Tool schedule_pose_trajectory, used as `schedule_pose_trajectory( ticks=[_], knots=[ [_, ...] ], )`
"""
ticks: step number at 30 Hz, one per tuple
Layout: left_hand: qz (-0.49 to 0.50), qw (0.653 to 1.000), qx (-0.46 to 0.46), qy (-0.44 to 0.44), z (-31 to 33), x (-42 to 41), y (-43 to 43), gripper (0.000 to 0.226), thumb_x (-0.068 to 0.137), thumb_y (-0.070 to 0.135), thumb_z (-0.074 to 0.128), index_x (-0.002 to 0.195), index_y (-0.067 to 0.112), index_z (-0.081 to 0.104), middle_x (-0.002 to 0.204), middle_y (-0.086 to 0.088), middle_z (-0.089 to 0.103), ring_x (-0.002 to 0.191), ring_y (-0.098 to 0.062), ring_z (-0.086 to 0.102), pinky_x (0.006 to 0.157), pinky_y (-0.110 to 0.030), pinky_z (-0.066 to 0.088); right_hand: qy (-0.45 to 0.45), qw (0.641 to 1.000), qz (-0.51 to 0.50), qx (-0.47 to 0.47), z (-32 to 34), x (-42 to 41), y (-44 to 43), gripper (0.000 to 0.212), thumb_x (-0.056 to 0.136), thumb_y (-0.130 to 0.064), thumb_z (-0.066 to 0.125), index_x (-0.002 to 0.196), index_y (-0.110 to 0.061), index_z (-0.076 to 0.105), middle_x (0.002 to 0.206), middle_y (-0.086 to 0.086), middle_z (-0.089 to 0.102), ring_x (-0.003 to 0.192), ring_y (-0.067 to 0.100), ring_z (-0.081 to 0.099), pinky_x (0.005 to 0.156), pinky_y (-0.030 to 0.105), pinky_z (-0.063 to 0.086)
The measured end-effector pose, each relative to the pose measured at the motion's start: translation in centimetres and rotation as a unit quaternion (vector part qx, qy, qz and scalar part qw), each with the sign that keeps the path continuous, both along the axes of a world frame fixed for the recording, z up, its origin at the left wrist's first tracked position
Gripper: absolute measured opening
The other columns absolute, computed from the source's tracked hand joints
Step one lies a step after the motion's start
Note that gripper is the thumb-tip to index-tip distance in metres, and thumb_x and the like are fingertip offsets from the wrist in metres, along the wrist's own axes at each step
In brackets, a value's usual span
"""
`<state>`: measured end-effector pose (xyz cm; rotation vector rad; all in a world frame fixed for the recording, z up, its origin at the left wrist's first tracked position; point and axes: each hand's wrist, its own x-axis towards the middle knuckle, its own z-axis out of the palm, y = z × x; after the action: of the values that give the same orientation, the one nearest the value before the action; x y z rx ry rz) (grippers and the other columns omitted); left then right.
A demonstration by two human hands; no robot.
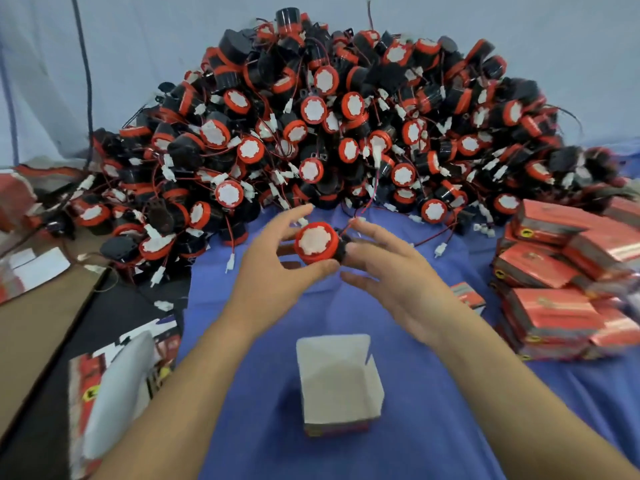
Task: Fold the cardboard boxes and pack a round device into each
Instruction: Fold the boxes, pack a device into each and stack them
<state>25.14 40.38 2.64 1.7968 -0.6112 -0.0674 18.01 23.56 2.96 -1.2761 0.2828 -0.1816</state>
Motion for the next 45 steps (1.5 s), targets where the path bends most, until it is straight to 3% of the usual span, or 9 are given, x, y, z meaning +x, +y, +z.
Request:
schedule_pose_trajectory(
  ticks=[9, 14, 18, 21, 24, 27, 34, 39, 45],
  knots=[
    [-0.034, 0.996, 0.070, -0.052, 1.2, -10.5, 4.3, 0.053, 0.069, 0.041, 0.087, 0.117, 0.040, 0.063, 0.116, 0.031, 0.066, 0.116, 0.006, 0.060, 0.096, -0.022, 0.047, -0.057, 0.982, -0.164, -0.079, 1.1, -9.7, 2.2, 0.011, 0.098, -0.007, 0.066, 0.090, -0.013, 0.067, 0.072, -0.006, 0.064, 0.065, 0.009, 0.062, 0.060, 0.018, 0.050],
    [0.004, 0.979, 0.161, -0.123, 0.1, -11.3, 5.1, 0.054, 0.072, 0.032, 0.089, 0.118, 0.043, 0.065, 0.116, 0.032, 0.062, 0.122, 0.004, 0.047, 0.097, -0.004, 0.031, -0.032, 0.960, -0.158, -0.230, 0.3, -11.4, 4.3, 0.011, 0.102, -0.008, 0.059, 0.094, -0.016, 0.059, 0.085, 0.009, 0.067, 0.073, 0.015, 0.075, 0.070, 0.034, 0.062],
    [0.010, 0.957, 0.233, -0.172, -0.8, -10.9, 5.4, 0.058, 0.067, 0.039, 0.092, 0.120, 0.037, 0.069, 0.121, 0.025, 0.054, 0.125, -0.003, 0.037, 0.102, -0.016, 0.028, 0.009, 0.936, -0.128, -0.328, -0.4, -11.7, 4.8, 0.013, 0.103, -0.021, 0.058, 0.093, -0.026, 0.052, 0.080, 0.000, 0.070, 0.076, 0.017, 0.074, 0.077, 0.051, 0.062],
    [0.008, 0.954, 0.246, -0.172, -1.8, -10.5, 5.7, 0.057, 0.065, 0.044, 0.091, 0.118, 0.041, 0.068, 0.127, 0.024, 0.045, 0.124, 0.004, 0.025, 0.098, -0.013, 0.024, 0.031, 0.914, -0.107, -0.391, -1.1, -11.7, 4.8, 0.016, 0.103, -0.025, 0.058, 0.090, -0.027, 0.049, 0.077, -0.003, 0.070, 0.076, 0.016, 0.073, 0.073, 0.047, 0.061],
    [-0.006, 0.954, 0.261, -0.146, -2.4, -10.3, 5.7, 0.058, 0.067, 0.043, 0.091, 0.120, 0.045, 0.067, 0.124, 0.029, 0.039, 0.118, 0.008, 0.026, 0.093, -0.009, 0.026, 0.058, 0.878, -0.097, -0.465, -1.7, -11.5, 4.5, 0.027, 0.101, -0.025, 0.063, 0.080, -0.030, 0.046, 0.073, -0.006, 0.068, 0.067, 0.005, 0.064, 0.058, 0.019, 0.051],
    [-0.023, 0.947, 0.295, -0.127, -2.8, -10.3, 5.5, 0.058, 0.068, 0.038, 0.090, 0.120, 0.044, 0.066, 0.120, 0.029, 0.040, 0.116, -0.001, 0.034, 0.088, -0.017, 0.033, 0.080, 0.865, -0.094, -0.487, -1.7, -11.1, 4.4, 0.027, 0.093, -0.024, 0.074, 0.075, -0.031, 0.056, 0.078, -0.012, 0.065, 0.072, 0.003, 0.062, 0.058, 0.011, 0.044],
    [-0.037, 0.917, 0.380, -0.113, -3.7, -10.9, 4.8, 0.050, 0.083, 0.048, 0.075, 0.130, 0.050, 0.057, 0.134, 0.023, 0.039, 0.123, -0.008, 0.038, 0.087, -0.030, 0.045, 0.084, 0.824, -0.019, -0.561, -1.4, -10.5, 4.8, 0.011, 0.094, -0.021, 0.069, 0.089, -0.021, 0.079, 0.077, 0.002, 0.060, 0.076, 0.021, 0.054, 0.068, 0.032, 0.044],
    [-0.023, 0.927, 0.366, -0.081, -4.4, -11.6, 4.4, 0.026, 0.101, 0.055, 0.046, 0.109, 0.043, 0.067, 0.120, 0.024, 0.042, 0.116, -0.007, 0.040, 0.077, -0.032, 0.045, 0.085, 0.801, 0.008, -0.593, -1.5, -10.4, 5.1, 0.023, 0.097, -0.013, 0.056, 0.113, -0.024, 0.068, 0.093, 0.008, 0.063, 0.091, 0.028, 0.054, 0.077, 0.043, 0.050],
    [0.051, 0.958, 0.278, -0.042, -5.5, -12.1, 3.7, 0.012, 0.094, 0.043, 0.066, 0.105, 0.042, 0.067, 0.103, 0.021, 0.056, 0.091, 0.000, 0.052, 0.074, -0.020, 0.045, 0.023, 0.814, -0.038, -0.580, -1.9, -10.8, 4.9, 0.006, 0.097, -0.023, 0.065, 0.098, -0.018, 0.069, 0.093, 0.000, 0.062, 0.093, 0.020, 0.055, 0.079, 0.031, 0.046]
  ],
)
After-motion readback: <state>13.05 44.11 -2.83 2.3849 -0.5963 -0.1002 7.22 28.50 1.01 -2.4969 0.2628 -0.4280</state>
